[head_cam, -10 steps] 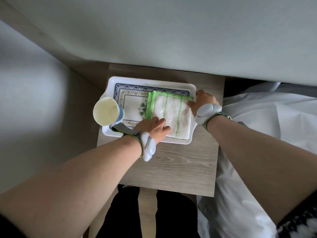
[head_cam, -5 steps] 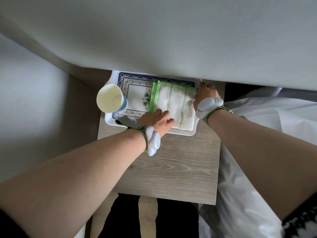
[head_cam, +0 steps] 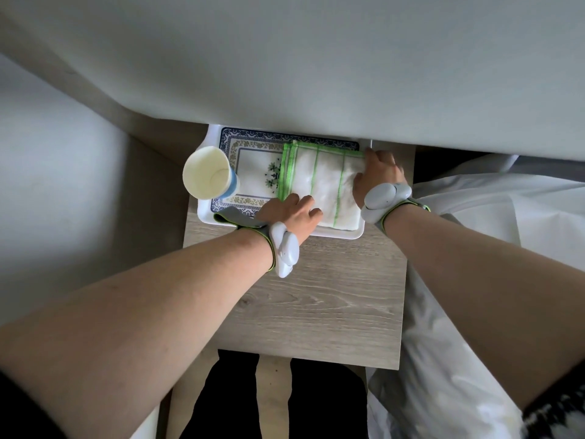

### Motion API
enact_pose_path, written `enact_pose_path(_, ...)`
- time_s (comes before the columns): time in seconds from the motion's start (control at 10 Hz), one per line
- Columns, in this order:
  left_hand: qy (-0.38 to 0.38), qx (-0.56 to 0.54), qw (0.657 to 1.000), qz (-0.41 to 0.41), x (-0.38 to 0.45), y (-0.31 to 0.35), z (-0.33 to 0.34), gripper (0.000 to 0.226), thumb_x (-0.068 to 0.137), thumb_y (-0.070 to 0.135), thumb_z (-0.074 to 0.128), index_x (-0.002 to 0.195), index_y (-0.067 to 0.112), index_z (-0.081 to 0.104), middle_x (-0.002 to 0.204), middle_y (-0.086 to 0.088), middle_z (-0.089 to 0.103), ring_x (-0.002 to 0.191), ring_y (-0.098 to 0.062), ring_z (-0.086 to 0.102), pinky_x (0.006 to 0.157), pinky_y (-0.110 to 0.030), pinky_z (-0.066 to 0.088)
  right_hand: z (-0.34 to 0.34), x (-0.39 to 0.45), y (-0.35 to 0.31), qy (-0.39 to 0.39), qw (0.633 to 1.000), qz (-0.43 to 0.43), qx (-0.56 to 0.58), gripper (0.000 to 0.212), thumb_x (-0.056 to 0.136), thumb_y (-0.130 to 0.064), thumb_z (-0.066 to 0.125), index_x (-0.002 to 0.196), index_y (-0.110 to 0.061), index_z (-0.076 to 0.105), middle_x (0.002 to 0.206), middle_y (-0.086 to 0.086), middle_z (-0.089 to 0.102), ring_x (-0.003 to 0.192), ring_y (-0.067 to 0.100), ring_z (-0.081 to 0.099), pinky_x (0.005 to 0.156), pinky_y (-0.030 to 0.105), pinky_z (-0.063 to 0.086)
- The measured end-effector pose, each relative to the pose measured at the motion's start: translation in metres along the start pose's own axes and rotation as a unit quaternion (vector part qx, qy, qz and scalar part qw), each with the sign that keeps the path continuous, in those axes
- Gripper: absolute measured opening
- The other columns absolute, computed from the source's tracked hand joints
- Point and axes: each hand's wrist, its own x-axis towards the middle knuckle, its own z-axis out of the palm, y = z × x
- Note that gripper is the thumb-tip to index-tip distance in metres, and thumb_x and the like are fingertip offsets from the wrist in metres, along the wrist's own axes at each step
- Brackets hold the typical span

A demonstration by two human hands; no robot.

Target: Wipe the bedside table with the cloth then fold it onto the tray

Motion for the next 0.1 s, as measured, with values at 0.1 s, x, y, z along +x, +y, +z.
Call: enact_pose_path(0.1,-0.001,-0.003,1.000,-0.014,-0.0089,-0.0008,-0.0116,0.037,0.079,-0.006,0.046,0.114,0.006,0.043,0.119,-0.015,0.043,0.104,-0.032,0.045,0.067,-0.040,0.046,-0.0098,-0.0099,-0.0076,0.000,1.000,0.007,0.019,0.046,0.088,-0.018,0.044,0.133,-0.021,0.039,0.139,0.006,0.039,0.120,0.034,0.041,0.082,0.035,0.040)
